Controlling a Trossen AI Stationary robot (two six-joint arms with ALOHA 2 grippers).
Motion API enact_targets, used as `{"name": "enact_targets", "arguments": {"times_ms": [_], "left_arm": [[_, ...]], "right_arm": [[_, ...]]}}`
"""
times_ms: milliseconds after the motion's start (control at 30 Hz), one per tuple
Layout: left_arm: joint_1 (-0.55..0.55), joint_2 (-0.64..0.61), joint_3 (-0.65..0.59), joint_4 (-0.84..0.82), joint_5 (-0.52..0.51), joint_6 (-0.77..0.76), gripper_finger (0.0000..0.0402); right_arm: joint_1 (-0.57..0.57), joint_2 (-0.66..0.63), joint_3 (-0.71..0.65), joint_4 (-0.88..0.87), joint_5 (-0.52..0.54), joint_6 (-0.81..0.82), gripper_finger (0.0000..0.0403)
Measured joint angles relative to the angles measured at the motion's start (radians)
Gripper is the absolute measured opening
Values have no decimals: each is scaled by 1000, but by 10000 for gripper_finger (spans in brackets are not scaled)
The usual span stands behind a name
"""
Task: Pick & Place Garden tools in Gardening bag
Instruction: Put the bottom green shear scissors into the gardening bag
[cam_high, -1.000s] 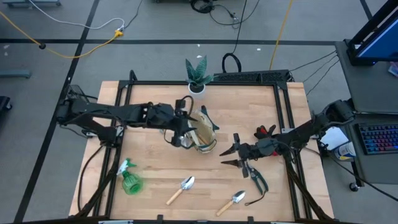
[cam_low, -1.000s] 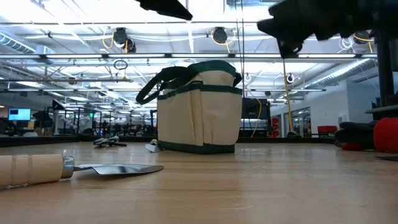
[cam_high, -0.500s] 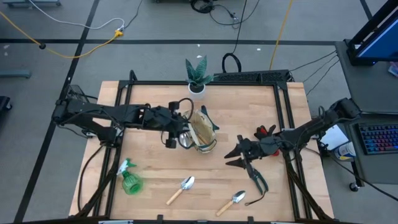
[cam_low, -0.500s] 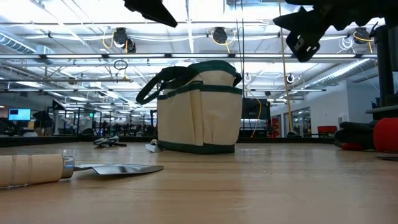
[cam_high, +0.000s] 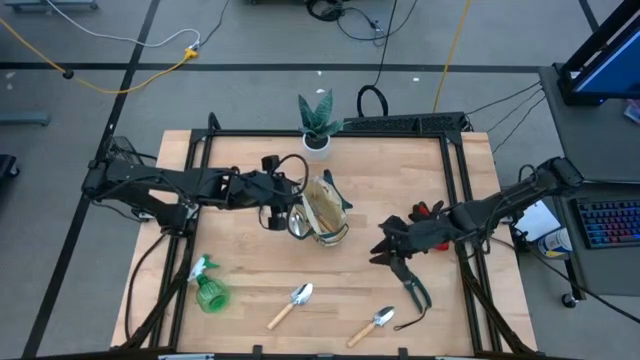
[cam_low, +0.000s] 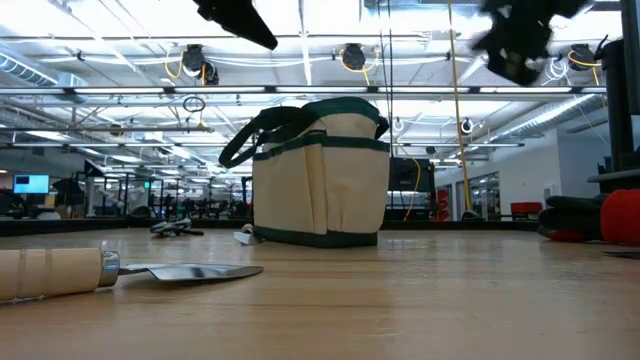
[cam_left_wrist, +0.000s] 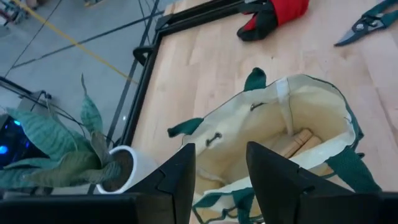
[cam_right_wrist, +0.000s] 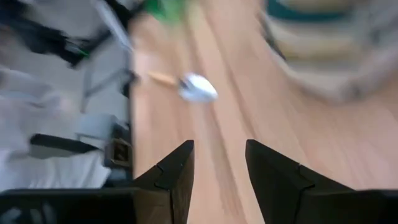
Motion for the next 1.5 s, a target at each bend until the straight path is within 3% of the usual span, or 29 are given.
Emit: {"name": "enact_targets", "arguments": {"times_ms": [200,500,867,1067,1200,1500], "left_arm": [[1,0,0,-2,-1,11,149],[3,0,0,-2,-1,7,149],[3,0,0,0,-1,2,149],[3,0,0,0,-1,2,150],[3,0,0,0,-1,6,150],[3,0,0,13,-1,7,150]], "right_arm": [[3,1,0,-271,-82,212,137],[63,1,0,-421,-128,407,138],[166,0,-54,-428,-132,626,141],[221,0,-148,-419,-282,864,141],[250,1,-202,-383,-316,963,141],[269,35,-251,-238,-313,980,141]]}}
